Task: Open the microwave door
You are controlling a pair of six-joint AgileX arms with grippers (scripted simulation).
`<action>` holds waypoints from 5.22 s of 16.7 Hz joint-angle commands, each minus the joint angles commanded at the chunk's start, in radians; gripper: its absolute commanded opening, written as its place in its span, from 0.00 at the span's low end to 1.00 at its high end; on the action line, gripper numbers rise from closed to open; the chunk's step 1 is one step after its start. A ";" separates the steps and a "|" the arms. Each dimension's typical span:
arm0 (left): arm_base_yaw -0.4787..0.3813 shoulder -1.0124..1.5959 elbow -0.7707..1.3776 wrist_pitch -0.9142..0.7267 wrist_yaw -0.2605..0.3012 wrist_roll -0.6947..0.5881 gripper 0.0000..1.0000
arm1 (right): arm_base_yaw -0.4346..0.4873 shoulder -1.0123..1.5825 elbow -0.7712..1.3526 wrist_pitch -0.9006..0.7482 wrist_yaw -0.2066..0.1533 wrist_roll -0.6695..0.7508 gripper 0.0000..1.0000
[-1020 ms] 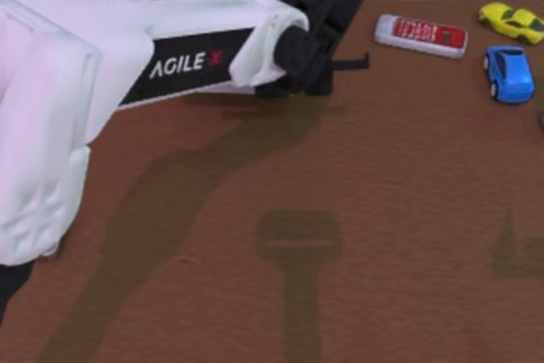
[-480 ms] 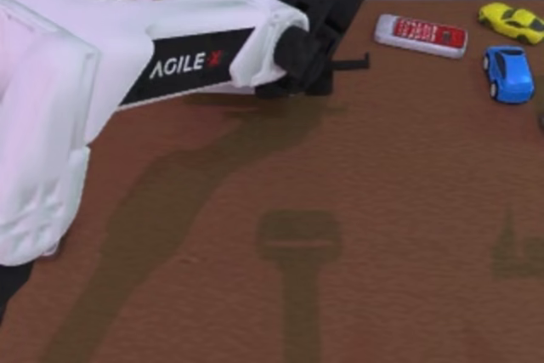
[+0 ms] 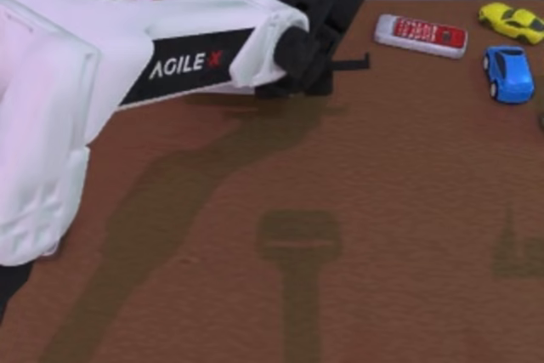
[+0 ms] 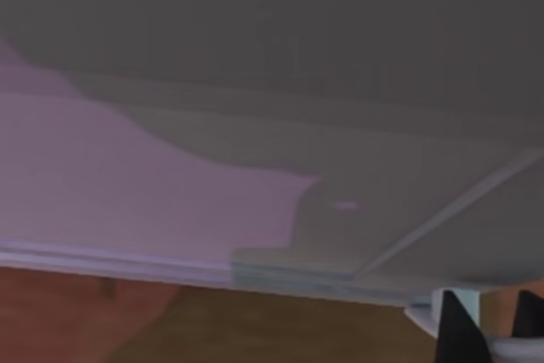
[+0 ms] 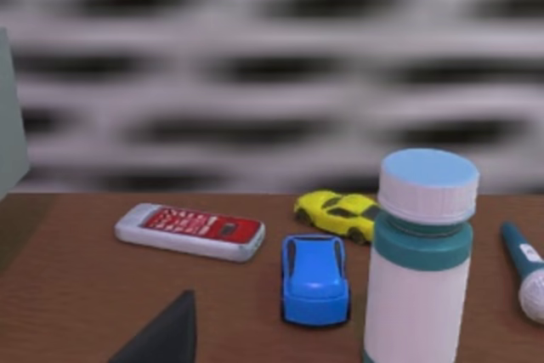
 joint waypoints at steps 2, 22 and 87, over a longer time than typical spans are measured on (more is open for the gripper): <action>0.005 -0.018 -0.029 0.016 0.002 0.023 0.00 | 0.000 0.000 0.000 0.000 0.000 0.000 1.00; 0.010 -0.053 -0.079 0.052 0.028 0.056 0.00 | 0.000 0.000 0.000 0.000 0.000 0.000 1.00; 0.026 -0.154 -0.248 0.161 0.117 0.182 0.00 | 0.000 0.000 0.000 0.000 0.000 0.000 1.00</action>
